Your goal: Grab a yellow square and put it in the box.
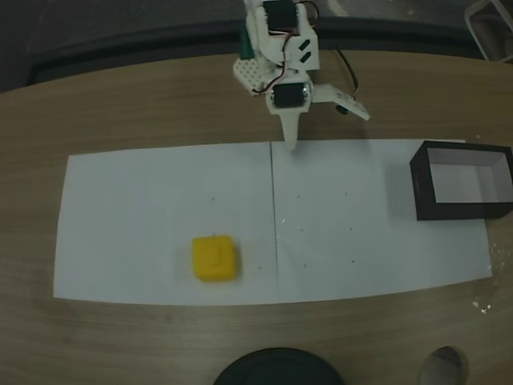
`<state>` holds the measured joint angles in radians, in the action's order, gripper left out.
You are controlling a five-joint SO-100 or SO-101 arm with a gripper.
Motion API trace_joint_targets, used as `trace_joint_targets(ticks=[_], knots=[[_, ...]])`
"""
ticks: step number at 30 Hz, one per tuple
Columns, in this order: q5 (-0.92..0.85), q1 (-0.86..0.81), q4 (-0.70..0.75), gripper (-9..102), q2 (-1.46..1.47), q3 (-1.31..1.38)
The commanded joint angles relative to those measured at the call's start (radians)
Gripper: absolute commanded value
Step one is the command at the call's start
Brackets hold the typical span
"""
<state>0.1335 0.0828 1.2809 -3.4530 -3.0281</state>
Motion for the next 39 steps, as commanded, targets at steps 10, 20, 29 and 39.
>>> trace_joint_targets(ticks=[10, 20, 29, 39], knots=[[-0.098, -0.101, -0.212, 4, -0.023, 0.183], [-0.238, -0.209, -0.330, 30, 0.209, 0.348], [-0.239, -0.313, -0.291, 34, 1.068, 0.891], [-0.245, -0.318, 0.121, 35, 1.924, 1.721]])
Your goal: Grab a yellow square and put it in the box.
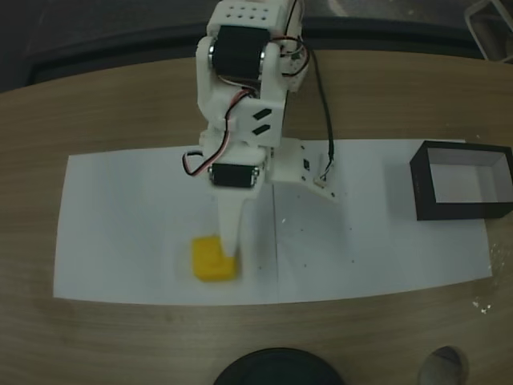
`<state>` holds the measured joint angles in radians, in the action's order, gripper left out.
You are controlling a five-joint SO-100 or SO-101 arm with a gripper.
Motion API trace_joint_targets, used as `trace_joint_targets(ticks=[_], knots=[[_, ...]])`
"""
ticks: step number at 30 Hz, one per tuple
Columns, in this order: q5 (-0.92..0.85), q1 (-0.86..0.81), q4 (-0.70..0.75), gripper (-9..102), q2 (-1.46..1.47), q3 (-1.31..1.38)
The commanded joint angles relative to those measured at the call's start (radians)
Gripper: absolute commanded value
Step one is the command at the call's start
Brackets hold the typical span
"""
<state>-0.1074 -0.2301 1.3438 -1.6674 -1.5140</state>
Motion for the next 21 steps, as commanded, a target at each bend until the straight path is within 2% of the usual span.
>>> trace_joint_targets(ticks=[1, 10, 21], knots=[[-0.005, -0.006, 0.091, 35, 0.198, 0.278], [-0.020, -0.081, 0.242, 38, 0.592, 0.716], [-0.046, -0.100, 0.284, 38, 0.770, 0.825]])
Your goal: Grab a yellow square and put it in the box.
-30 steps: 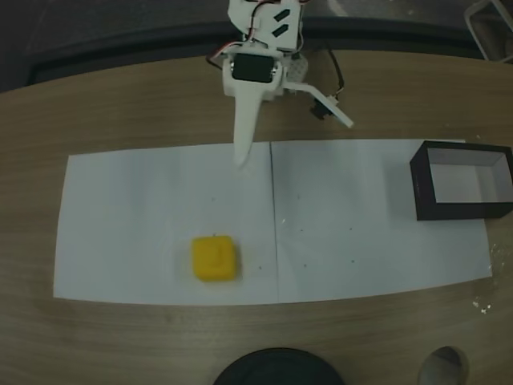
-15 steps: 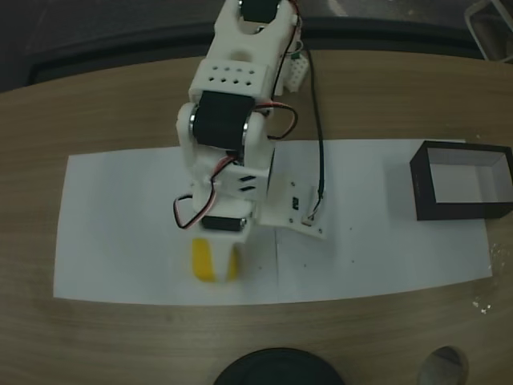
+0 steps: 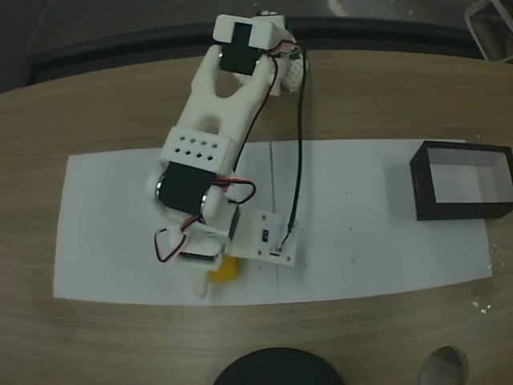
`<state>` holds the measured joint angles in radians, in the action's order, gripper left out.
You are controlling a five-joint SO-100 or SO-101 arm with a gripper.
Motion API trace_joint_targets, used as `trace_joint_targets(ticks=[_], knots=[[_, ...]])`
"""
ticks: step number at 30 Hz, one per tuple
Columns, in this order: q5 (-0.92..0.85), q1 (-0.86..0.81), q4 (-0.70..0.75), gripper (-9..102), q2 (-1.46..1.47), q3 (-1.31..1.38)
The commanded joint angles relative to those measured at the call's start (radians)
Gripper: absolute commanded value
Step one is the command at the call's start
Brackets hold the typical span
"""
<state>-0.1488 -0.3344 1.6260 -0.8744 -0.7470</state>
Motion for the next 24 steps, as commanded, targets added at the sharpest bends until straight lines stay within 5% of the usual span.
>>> trace_joint_targets(ticks=[1, 4, 10, 17, 24], knots=[[-0.005, 0.006, -0.002, 38, -0.021, 0.052], [-0.005, 0.008, -0.006, 36, -0.021, 0.049], [-0.003, 0.008, -0.006, 6, -0.021, 0.049], [0.005, 0.095, 0.080, 6, -0.098, 0.130], [0.032, 0.377, 0.109, 6, -0.497, 0.120]])
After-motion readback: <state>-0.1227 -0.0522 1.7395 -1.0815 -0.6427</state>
